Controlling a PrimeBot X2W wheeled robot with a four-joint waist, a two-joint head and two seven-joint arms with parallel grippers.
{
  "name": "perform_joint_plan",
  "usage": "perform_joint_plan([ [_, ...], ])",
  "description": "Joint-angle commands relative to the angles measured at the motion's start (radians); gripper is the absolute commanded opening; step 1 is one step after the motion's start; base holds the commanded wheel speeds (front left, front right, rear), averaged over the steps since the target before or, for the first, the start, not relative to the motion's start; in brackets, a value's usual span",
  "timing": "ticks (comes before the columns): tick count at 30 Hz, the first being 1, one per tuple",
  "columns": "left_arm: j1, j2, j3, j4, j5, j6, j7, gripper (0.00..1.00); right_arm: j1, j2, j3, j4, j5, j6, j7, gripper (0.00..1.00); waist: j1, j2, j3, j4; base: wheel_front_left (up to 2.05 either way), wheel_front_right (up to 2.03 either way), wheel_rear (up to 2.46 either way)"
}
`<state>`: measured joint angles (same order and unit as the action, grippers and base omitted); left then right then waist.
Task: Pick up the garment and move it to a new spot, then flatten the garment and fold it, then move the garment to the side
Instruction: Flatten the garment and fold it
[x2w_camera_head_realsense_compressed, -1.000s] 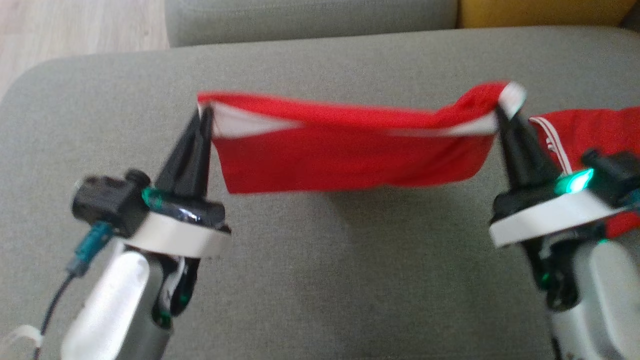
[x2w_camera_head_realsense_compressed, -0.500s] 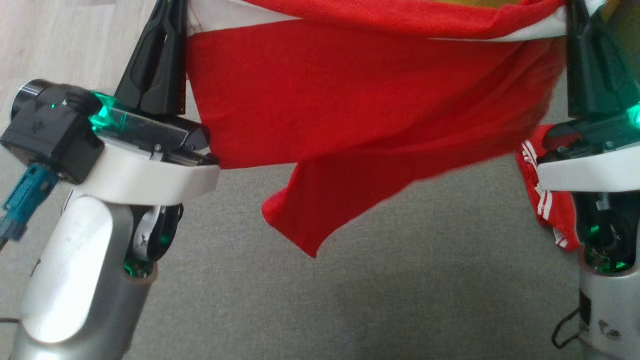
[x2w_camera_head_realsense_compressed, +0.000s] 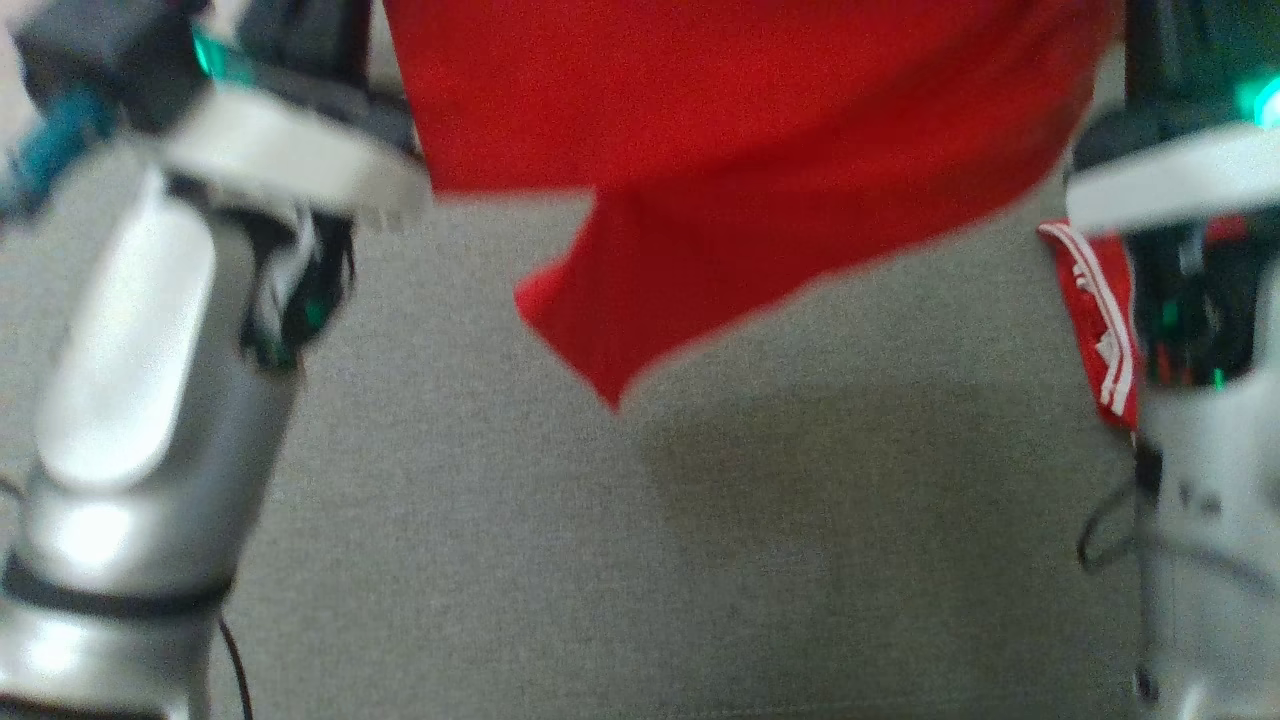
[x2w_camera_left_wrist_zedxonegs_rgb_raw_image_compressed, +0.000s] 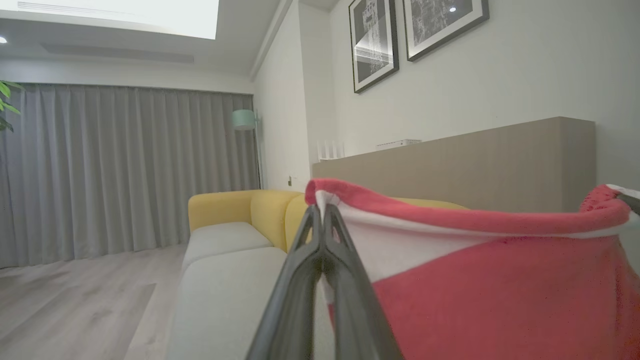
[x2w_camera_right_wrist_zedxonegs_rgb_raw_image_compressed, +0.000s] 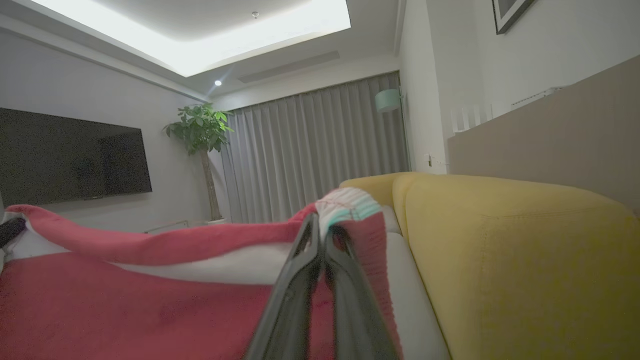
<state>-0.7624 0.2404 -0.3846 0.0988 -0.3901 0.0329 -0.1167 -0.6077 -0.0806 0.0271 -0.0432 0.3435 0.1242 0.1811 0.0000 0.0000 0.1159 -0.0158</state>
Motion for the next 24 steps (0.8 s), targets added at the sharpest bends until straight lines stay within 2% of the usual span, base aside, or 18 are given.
perform_joint_plan([
  [1,-0.113,0.023,0.043,0.018,-0.002,-0.011,-0.014,0.0,-0.107,0.012,0.023,0.015,0.006,0.007,-0.019,0.0,0.0,0.0,0.038,0.0,0.0,0.0,0.0],
  [7,-0.359,-0.014,0.032,0.358,0.017,-0.062,-0.075,0.0,-0.407,0.027,0.079,0.395,0.03,0.007,-0.158,0.0,0.0,0.0,0.079,-0.013,0.0,0.0,0.0],
  [12,-0.449,-0.068,0.026,0.672,-0.002,-0.091,-0.102,0.0,-0.547,0.03,0.178,0.734,0.062,0.007,-0.253,0.0,0.0,0.0,0.093,-0.009,0.0,0.0,0.0],
  [16,-0.437,-0.11,0.029,0.87,-0.035,-0.113,-0.119,0.0,-0.576,0.03,0.269,0.952,0.108,0.007,-0.284,0.0,0.0,0.0,0.121,-0.006,0.0,0.0,0.0],
  [17,-0.437,-0.11,0.029,0.87,-0.035,-0.113,-0.119,0.0,-0.576,0.03,0.269,0.952,0.108,0.007,-0.284,0.0,0.0,0.0,0.121,-0.006,0.0,0.0,0.0],
  [24,-0.335,-0.166,0.032,1.095,-0.102,-0.146,-0.132,0.0,-0.508,0.03,0.391,1.166,0.175,0.007,-0.296,0.0,0.0,0.0,0.184,0.009,0.0,0.0,0.0],
])
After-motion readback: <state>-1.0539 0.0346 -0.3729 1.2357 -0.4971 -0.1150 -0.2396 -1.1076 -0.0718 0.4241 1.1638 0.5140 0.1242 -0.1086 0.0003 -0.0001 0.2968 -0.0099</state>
